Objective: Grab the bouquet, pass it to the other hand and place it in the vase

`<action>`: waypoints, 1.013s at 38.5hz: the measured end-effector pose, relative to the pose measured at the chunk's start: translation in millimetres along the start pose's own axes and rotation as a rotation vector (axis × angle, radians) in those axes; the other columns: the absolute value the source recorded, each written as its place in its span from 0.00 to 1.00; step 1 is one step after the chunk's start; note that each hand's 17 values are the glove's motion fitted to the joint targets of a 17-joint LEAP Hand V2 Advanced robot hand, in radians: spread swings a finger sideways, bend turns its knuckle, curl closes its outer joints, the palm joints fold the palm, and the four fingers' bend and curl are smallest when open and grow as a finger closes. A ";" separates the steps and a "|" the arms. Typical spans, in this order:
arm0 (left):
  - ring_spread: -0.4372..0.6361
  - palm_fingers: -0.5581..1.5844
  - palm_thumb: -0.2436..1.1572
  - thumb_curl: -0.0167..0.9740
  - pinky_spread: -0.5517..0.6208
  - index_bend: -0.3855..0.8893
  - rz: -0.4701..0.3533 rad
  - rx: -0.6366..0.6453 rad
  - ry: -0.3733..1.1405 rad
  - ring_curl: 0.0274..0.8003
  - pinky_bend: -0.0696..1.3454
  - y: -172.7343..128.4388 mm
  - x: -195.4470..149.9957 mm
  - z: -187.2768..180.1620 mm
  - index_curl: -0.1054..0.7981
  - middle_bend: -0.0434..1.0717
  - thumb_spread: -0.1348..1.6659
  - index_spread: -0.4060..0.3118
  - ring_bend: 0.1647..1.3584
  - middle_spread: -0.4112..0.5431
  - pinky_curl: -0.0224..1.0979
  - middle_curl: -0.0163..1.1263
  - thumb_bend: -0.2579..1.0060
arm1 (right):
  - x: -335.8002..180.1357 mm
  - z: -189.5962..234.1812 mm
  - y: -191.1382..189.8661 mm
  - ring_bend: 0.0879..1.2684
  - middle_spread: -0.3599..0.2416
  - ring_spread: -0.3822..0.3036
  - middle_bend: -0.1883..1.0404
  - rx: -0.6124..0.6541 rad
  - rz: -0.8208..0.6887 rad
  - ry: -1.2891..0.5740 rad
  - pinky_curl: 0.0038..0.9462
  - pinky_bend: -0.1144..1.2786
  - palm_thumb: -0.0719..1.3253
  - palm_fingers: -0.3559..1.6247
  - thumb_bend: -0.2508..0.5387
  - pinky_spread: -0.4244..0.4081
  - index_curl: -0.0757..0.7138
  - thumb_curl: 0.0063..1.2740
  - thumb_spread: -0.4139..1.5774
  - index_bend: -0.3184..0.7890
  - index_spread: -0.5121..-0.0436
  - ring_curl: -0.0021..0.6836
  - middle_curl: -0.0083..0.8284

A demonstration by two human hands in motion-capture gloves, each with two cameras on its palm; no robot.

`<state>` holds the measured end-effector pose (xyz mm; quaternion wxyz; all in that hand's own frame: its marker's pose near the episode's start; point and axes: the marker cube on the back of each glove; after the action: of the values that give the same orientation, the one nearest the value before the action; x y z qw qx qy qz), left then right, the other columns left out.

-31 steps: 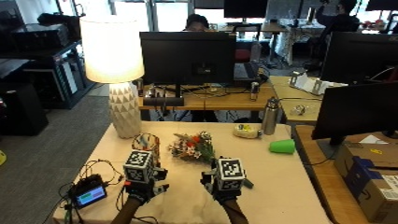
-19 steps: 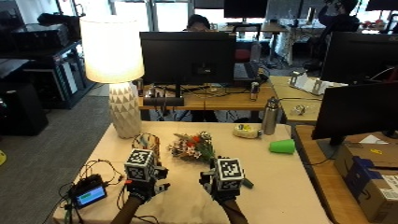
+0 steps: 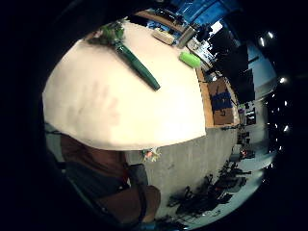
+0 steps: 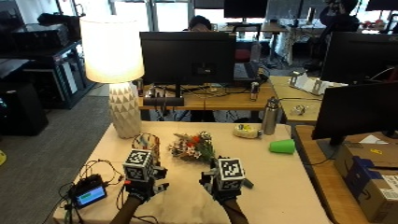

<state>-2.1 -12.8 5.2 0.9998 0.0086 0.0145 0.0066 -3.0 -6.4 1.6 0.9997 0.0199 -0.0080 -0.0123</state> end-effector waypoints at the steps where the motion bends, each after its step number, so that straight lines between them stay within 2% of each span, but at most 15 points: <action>1: 0.77 0.36 0.24 0.22 0.85 0.41 -0.001 0.002 0.000 0.25 0.41 1.0 -0.7 -0.2 0.34 0.21 0.62 0.50 0.35 0.64 0.27 0.21 0.18 | 2.4 0.7 -0.8 0.14 0.70 0.86 0.31 0.004 0.003 0.003 0.27 0.35 0.41 0.30 0.50 0.95 0.41 0.19 0.80 0.43 0.33 0.26 0.31; 11: 0.77 0.35 0.24 0.24 0.85 0.41 -0.017 0.010 0.019 0.27 0.41 1.1 -10.1 5.7 0.36 0.21 0.63 0.50 0.36 0.64 0.28 0.23 0.18 | 37.5 3.9 -6.4 0.15 0.70 0.86 0.32 0.018 0.051 0.002 0.30 0.36 0.42 0.29 0.42 0.96 0.42 0.21 0.81 0.40 0.34 0.29 0.35; 24: 0.77 0.35 0.23 0.26 0.85 0.41 -0.028 0.027 0.034 0.29 0.41 0.2 -12.6 12.3 0.38 0.21 0.63 0.51 0.37 0.64 0.30 0.26 0.18 | 114.3 58.6 -46.1 0.17 0.70 0.86 0.32 0.023 0.152 -0.042 0.35 0.42 0.45 0.24 0.33 0.96 0.38 0.23 0.79 0.38 0.35 0.33 0.38; 39: 0.77 0.35 0.23 0.28 0.84 0.41 -0.041 -0.013 0.028 0.30 0.42 -5.2 -19.2 29.6 0.39 0.21 0.64 0.51 0.37 0.64 0.31 0.27 0.18 | 145.4 142.9 -84.8 0.19 0.70 0.87 0.32 -0.144 0.232 -0.054 0.37 0.47 0.47 0.23 0.30 0.95 0.36 0.24 0.77 0.39 0.36 0.36 0.40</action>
<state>-20.3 -18.8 35.3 0.9995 0.0017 0.0286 -0.0138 137.9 -100.4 143.2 0.9927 -0.0535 -0.0360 0.1023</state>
